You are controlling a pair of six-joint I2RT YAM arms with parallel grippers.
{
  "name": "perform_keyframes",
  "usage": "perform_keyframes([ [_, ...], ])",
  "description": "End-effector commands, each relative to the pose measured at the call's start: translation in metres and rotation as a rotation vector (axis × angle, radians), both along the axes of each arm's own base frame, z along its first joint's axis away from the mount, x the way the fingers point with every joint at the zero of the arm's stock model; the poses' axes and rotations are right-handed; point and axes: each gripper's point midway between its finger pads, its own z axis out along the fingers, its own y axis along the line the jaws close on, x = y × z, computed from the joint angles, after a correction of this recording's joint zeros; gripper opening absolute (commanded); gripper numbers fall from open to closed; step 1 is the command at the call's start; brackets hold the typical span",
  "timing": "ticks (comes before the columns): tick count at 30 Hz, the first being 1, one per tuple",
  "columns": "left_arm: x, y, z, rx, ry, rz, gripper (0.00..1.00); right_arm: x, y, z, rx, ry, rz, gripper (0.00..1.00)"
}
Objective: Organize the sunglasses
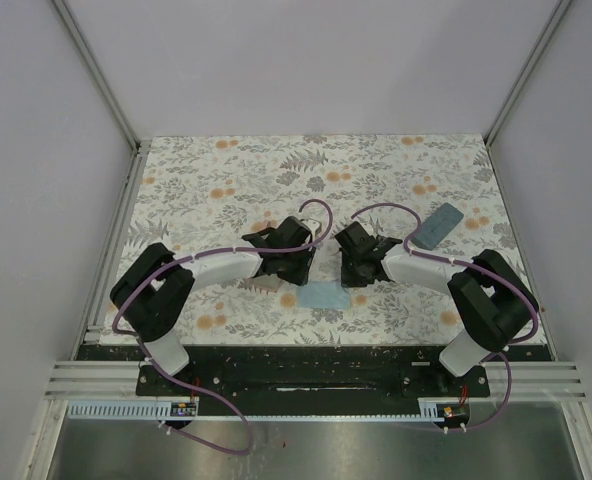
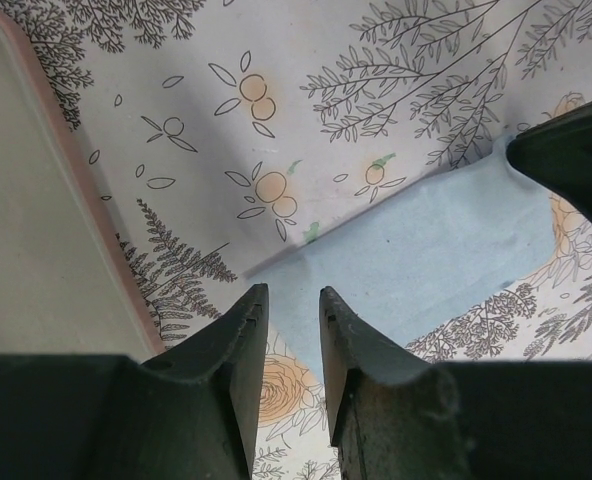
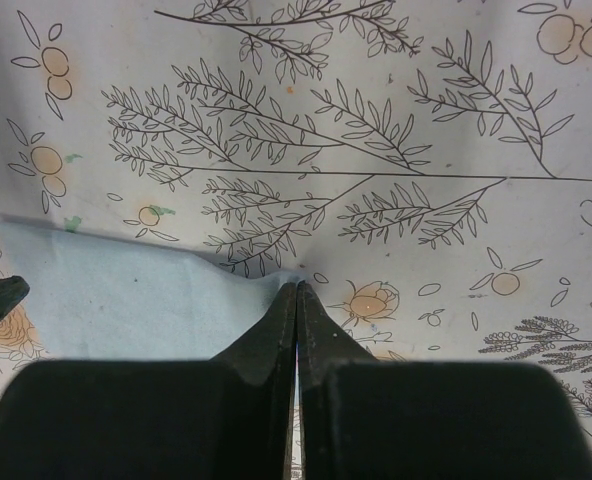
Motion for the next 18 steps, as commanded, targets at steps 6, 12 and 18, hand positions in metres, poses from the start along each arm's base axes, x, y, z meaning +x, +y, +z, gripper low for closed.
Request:
perform_keyframes([
  [6, 0.004, 0.007, -0.019, 0.050, 0.004, 0.002, 0.30, -0.007, -0.006, -0.005, -0.013, 0.022, -0.002, 0.00],
  [12, 0.001, 0.006, -0.024, 0.056, 0.019, -0.013, 0.22, -0.006, -0.004, -0.002, 0.002, 0.018, 0.004, 0.00],
  [18, -0.002, 0.008, -0.030, 0.067, 0.033, -0.020, 0.00, -0.007, 0.000, 0.002, 0.017, 0.020, 0.010, 0.00],
])
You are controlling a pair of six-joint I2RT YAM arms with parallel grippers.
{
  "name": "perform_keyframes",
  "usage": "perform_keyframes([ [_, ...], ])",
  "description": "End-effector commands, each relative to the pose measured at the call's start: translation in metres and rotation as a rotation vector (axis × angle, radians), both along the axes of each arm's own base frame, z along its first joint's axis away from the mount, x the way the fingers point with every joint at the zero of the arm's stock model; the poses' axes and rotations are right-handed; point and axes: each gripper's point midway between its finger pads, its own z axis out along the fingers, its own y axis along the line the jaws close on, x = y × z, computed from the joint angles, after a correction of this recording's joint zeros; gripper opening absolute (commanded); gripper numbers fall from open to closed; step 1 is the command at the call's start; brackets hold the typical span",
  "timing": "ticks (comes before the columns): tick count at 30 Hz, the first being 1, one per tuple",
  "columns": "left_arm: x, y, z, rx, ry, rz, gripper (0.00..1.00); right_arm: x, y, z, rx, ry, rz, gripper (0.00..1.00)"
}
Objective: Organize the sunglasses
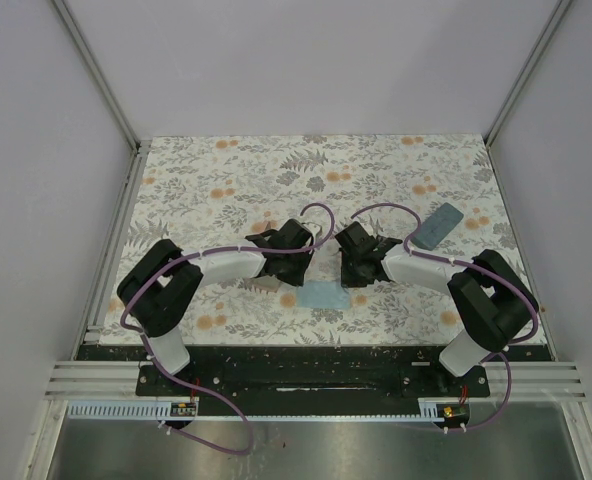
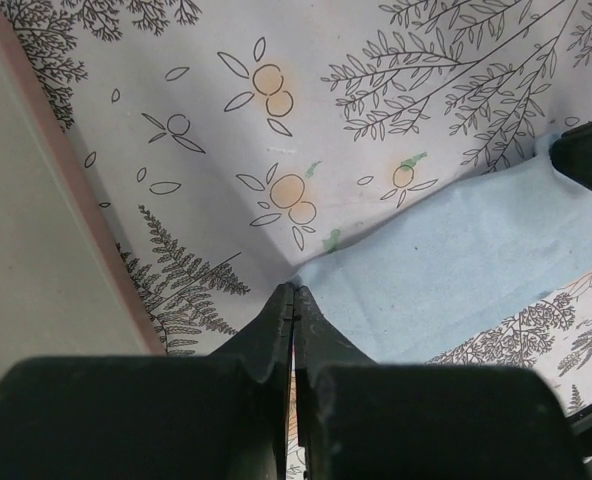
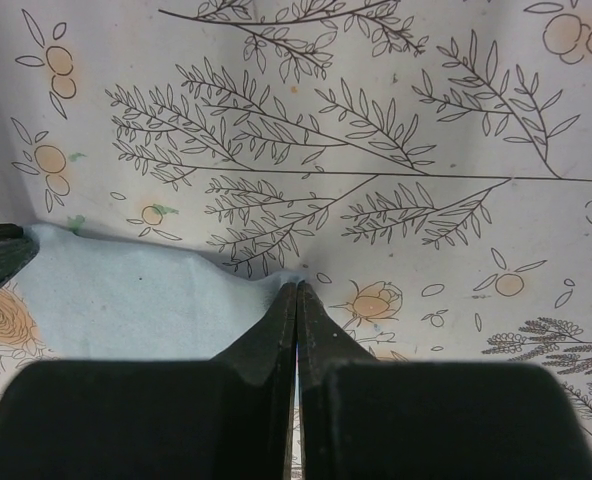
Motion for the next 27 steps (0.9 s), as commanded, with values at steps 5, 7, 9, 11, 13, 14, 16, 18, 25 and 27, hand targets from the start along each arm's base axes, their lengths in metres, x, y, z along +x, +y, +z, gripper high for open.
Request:
perform_keyframes([
  [5, -0.001, 0.003, -0.002, 0.002, -0.001, 0.009, 0.00, -0.003, 0.002, 0.007, 0.018, 0.011, 0.012, 0.00],
  [7, 0.002, 0.003, 0.009, -0.013, -0.023, 0.026, 0.00, 0.002, 0.007, 0.014, 0.030, 0.001, 0.021, 0.00],
  [9, 0.005, 0.004, 0.020, -0.023, -0.045, 0.043, 0.00, 0.007, 0.013, 0.021, 0.049, -0.010, 0.032, 0.00],
  [11, 0.009, 0.007, 0.033, -0.027, -0.076, 0.073, 0.00, 0.012, 0.020, 0.029, 0.068, -0.023, 0.048, 0.00],
  [13, 0.012, 0.009, 0.045, -0.041, -0.102, 0.116, 0.00, 0.018, 0.029, 0.038, 0.098, -0.043, 0.075, 0.00],
  [14, 0.012, 0.011, 0.049, -0.051, -0.108, 0.135, 0.00, 0.021, 0.034, 0.045, 0.112, -0.058, 0.094, 0.00],
  [16, 0.010, 0.014, 0.057, -0.084, -0.116, 0.186, 0.00, 0.030, 0.041, 0.056, 0.128, -0.092, 0.121, 0.00],
  [18, 0.009, 0.019, 0.062, -0.097, -0.126, 0.233, 0.00, 0.035, 0.052, 0.064, 0.153, -0.103, 0.168, 0.00],
  [25, -0.001, 0.051, 0.066, -0.101, -0.154, 0.396, 0.00, 0.060, 0.076, 0.072, 0.161, -0.136, 0.229, 0.00],
  [27, -0.003, 0.057, 0.066, -0.102, -0.159, 0.426, 0.00, 0.067, 0.084, 0.072, 0.171, -0.134, 0.250, 0.00],
])
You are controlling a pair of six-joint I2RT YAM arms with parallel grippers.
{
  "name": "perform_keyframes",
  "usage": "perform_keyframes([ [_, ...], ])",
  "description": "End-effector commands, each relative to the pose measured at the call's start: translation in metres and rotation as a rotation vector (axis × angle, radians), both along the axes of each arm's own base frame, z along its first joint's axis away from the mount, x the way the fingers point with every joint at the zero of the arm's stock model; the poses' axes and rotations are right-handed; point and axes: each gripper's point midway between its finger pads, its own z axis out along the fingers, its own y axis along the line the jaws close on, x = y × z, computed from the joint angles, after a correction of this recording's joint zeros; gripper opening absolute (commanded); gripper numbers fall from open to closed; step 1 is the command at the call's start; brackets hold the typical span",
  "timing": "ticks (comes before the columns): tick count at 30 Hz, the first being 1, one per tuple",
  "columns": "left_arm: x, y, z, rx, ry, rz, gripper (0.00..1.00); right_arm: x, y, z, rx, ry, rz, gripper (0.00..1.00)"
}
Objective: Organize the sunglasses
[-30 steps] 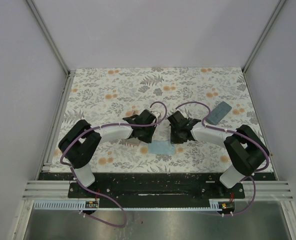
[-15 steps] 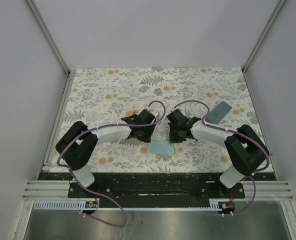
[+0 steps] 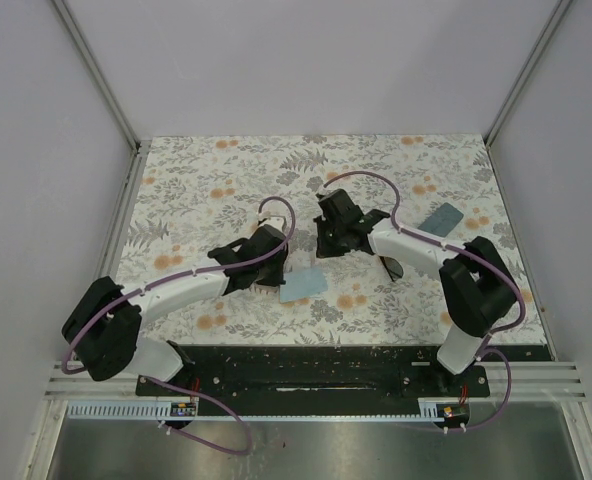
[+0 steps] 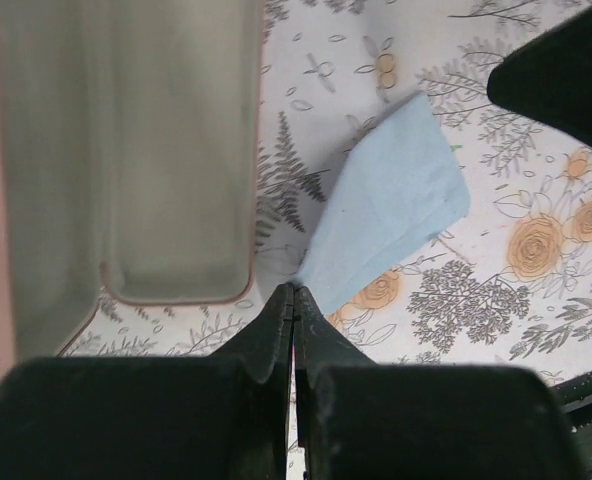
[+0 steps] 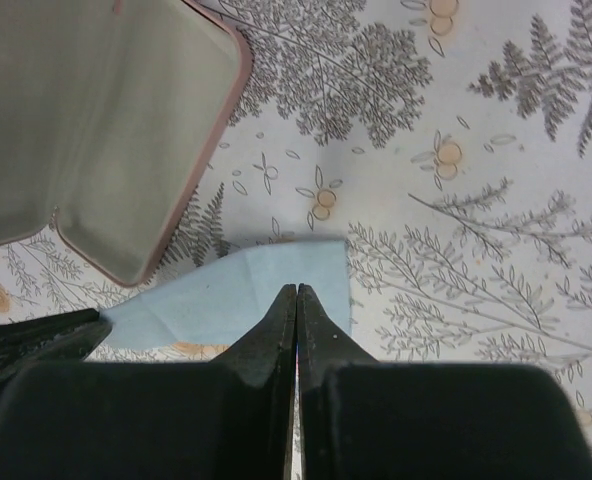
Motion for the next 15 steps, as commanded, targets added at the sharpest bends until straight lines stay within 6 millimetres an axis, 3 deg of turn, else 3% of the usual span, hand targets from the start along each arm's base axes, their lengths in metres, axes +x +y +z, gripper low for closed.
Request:
perform_keyframes([
  [1, 0.004, 0.015, 0.008, -0.017, -0.042, 0.128, 0.00, 0.020, 0.021, 0.009, 0.023, -0.032, 0.071, 0.00],
  [3, 0.003, 0.018, 0.006, -0.010, -0.040, 0.137, 0.00, 0.023, 0.025, 0.002, 0.013, -0.006, 0.077, 0.04],
  [6, 0.003, 0.021, 0.003, 0.006, -0.038, 0.140, 0.00, 0.021, 0.027, -0.005, 0.014, 0.024, 0.083, 0.32],
  [7, 0.003, 0.021, 0.002, 0.009, -0.037, 0.139, 0.00, 0.019, 0.026, -0.010, 0.006, 0.034, 0.078, 0.35],
  [15, 0.002, 0.023, -0.004, 0.028, -0.029, 0.138, 0.00, 0.006, 0.012, -0.043, -0.096, 0.077, 0.076, 0.39],
])
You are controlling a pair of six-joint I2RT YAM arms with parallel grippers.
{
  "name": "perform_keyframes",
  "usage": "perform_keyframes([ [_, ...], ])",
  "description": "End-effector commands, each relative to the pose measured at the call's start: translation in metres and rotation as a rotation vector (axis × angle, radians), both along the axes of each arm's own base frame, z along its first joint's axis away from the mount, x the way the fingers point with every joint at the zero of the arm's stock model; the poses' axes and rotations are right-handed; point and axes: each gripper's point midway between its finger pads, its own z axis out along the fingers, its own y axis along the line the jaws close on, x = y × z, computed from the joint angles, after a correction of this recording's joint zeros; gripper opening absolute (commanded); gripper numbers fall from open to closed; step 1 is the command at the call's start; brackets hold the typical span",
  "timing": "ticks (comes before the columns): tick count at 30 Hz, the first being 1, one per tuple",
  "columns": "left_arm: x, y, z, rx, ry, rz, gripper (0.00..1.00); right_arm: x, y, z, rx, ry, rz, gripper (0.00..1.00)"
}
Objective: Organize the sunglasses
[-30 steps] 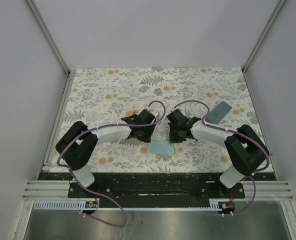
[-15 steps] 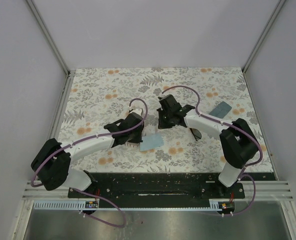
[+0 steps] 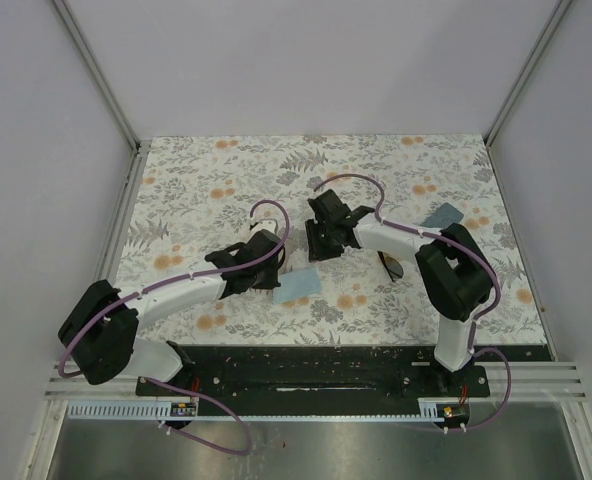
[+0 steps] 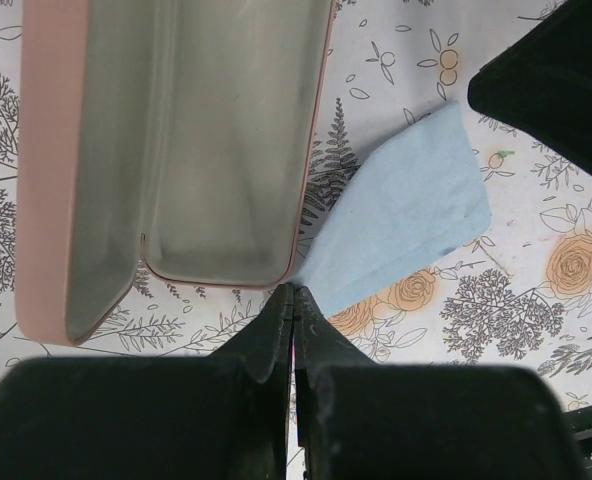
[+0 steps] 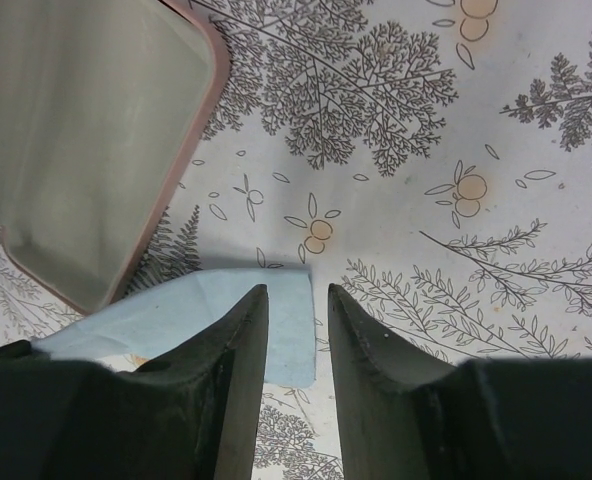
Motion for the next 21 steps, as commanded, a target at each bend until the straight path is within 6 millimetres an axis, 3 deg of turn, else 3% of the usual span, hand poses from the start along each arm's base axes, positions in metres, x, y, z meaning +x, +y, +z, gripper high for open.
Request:
perform_keyframes([
  [1, 0.007, 0.002, 0.004, 0.000, -0.032, 0.027, 0.00, -0.007, -0.004, -0.013, -0.059, 0.003, 0.021, 0.39],
  [11, 0.009, -0.001, 0.005, 0.000, -0.033, 0.026, 0.00, -0.012, -0.004, -0.037, -0.172, -0.004, 0.052, 0.39],
  [21, 0.011, -0.002, 0.003, 0.007, -0.029, 0.023, 0.00, -0.041, 0.000, -0.049, -0.229, 0.017, 0.116, 0.37],
])
